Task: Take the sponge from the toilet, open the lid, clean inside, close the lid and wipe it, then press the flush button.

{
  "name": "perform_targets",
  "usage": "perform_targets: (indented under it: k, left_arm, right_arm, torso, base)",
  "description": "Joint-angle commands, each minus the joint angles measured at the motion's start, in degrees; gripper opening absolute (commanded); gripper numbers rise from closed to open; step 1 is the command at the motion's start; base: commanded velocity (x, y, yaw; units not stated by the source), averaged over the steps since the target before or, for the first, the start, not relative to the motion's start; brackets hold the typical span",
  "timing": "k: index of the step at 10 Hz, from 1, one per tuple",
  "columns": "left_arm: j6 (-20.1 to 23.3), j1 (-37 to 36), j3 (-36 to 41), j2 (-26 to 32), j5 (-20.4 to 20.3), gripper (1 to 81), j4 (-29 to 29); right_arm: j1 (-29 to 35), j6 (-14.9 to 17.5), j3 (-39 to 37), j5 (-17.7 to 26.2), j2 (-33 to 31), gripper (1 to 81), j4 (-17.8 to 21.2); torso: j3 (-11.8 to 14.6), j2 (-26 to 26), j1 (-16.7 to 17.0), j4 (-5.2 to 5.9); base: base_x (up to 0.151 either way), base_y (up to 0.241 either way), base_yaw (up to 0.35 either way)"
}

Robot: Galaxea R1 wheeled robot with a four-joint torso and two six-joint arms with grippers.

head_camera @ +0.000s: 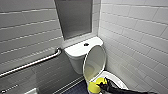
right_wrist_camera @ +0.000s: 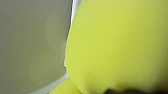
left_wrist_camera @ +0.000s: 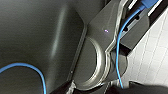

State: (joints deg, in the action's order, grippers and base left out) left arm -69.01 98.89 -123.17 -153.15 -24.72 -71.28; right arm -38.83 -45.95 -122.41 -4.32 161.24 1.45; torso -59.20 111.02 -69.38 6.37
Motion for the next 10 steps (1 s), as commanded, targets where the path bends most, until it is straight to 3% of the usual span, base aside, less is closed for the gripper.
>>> perform_targets:
  k: [1,4,8,10]
  left_arm:
    - [0.10,1.79,0.74,1.18,0.90,81.1,-0.62]
    - [0.19,1.79,1.00,0.91,0.90,81.1,-1.06]
    - [0.19,1.79,1.00,1.35,0.90,81.1,-1.06]
    - [0.19,1.79,1.00,1.26,0.90,81.1,-1.06]
  right_arm:
    - [3.36,-0.10,3.73,4.93,-2.55,1.0,-0.57]
    - [-0.33,0.07,13.87,3.88,-10.21,1.0,-0.57]
    - [-5.52,0.16,15.19,0.27,-13.45,1.0,-0.57]
    - [-7.19,0.16,19.73,-0.08,-18.44,1.0,-0.57]
  torso:
    - [0.00,0.00,0.00,0.00]
    - [0.00,0.00,0.00,0.00]
    - [0.00,0.00,0.00,0.00]
    - [0.00,0.00,0.00,0.00]
  base:
    - [0.000,0.000,0.000]
    - [0.000,0.000,0.000]
    - [0.000,0.000,0.000]
    - [0.000,0.000,0.000]
